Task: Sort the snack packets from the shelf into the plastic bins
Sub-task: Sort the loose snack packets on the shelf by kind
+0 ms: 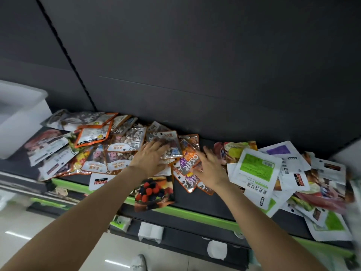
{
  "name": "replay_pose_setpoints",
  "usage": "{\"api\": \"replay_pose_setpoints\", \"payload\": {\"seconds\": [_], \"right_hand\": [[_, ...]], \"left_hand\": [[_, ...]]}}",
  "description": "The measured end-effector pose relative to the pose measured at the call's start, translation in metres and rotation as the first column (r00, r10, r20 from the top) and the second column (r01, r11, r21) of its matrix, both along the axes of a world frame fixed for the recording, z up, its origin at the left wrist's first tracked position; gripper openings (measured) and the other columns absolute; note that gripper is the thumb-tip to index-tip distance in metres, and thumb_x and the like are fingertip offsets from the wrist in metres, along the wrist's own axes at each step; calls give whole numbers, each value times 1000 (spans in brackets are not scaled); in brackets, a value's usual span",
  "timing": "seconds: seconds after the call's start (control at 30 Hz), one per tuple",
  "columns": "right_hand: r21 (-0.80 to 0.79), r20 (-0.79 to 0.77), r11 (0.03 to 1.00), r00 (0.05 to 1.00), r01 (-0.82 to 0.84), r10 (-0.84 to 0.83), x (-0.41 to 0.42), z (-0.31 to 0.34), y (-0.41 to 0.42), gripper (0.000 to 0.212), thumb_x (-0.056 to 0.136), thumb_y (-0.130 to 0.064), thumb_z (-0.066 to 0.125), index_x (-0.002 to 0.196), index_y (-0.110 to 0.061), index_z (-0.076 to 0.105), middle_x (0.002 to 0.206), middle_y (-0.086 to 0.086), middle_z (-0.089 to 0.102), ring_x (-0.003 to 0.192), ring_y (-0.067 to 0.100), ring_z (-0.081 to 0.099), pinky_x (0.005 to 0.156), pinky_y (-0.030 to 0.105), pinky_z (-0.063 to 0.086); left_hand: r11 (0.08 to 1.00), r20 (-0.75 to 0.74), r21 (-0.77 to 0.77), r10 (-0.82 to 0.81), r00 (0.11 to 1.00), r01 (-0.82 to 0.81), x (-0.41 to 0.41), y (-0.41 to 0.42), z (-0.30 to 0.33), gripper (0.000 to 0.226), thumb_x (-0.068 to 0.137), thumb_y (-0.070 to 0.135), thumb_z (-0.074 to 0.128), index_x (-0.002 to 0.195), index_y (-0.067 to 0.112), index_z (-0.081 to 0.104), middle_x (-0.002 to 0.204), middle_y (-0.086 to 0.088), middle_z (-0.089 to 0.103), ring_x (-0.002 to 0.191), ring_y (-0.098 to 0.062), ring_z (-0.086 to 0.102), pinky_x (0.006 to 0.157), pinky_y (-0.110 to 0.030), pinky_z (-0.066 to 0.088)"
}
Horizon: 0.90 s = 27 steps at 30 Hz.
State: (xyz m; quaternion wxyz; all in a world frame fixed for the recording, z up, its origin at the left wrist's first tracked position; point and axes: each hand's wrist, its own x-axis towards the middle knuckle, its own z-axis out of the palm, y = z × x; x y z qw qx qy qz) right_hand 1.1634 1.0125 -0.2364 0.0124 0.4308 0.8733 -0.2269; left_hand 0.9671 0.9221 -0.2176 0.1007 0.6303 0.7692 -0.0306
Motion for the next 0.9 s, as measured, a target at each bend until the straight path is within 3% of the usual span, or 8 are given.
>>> {"api": "replay_pose_setpoints", "payload": {"seconds": [0.13,0.3,0.43,0.5,0.63,0.73,0.8,0.9], "right_hand": [[24,121,1000,993,-10,7,-25,-10,-12,81,92,-51,49,152,-27,0,160,3,3,147,23,-1,118,42,11],[95,210,995,976,39,-58,-30,-12,-18,79,92,-48,51,152,-24,6,159,3,7,147,23,2,118,42,14],[142,262,988,960,65,-101,-38,-12,-22,78,93,-51,47,152,-23,5,159,4,7,147,22,2,119,43,11],[182,295,981,948,66,-118,-40,-11,-24,79,92,-53,45,152,-26,2,159,5,5,147,23,1,118,43,7],[167,286,977,942,130,-174,-38,-8,-30,82,90,-58,44,151,-31,-3,159,8,-1,147,26,-2,118,41,6],[174,248,975,953,135,-176,-41,-7,-33,80,91,-53,49,152,-27,4,159,7,3,147,25,2,119,39,12],[174,191,974,966,143,-176,-49,-3,-35,74,92,-44,53,151,-26,12,158,5,9,147,23,6,118,38,16],[116,118,981,978,158,-171,-65,3,-37,65,95,-36,52,150,-24,19,156,3,19,144,22,16,116,37,22]], "left_hand": [[997,-43,-33,-65,997,64,-19,9,1,63,95,39,49,149,22,21,150,-3,30,140,-23,24,113,-36,24],[979,-64,50,-192,979,195,-25,9,9,43,100,29,39,141,21,33,134,-7,52,125,-26,45,97,-36,41],[972,125,233,-53,991,23,-48,4,26,35,100,39,37,121,17,54,100,-6,66,91,-24,64,73,-28,45],[931,237,350,14,971,-99,-64,0,29,36,99,36,41,122,13,56,86,-7,68,74,-23,66,67,-31,53],[789,638,448,46,769,-419,-82,-7,33,31,94,21,56,124,12,55,79,-6,67,54,-18,59,46,-20,48],[722,837,368,17,546,-586,-85,-5,33,31,91,19,61,121,13,58,101,-1,68,68,-10,62,58,-21,52],[733,803,382,38,595,-563,-85,-3,30,31,92,17,59,122,13,57,102,-1,65,62,-7,58,55,-20,50],[790,565,501,11,825,-353,-90,-4,26,32,93,16,55,126,16,55,107,-6,65,66,-19,60,67,-32,54]]}}
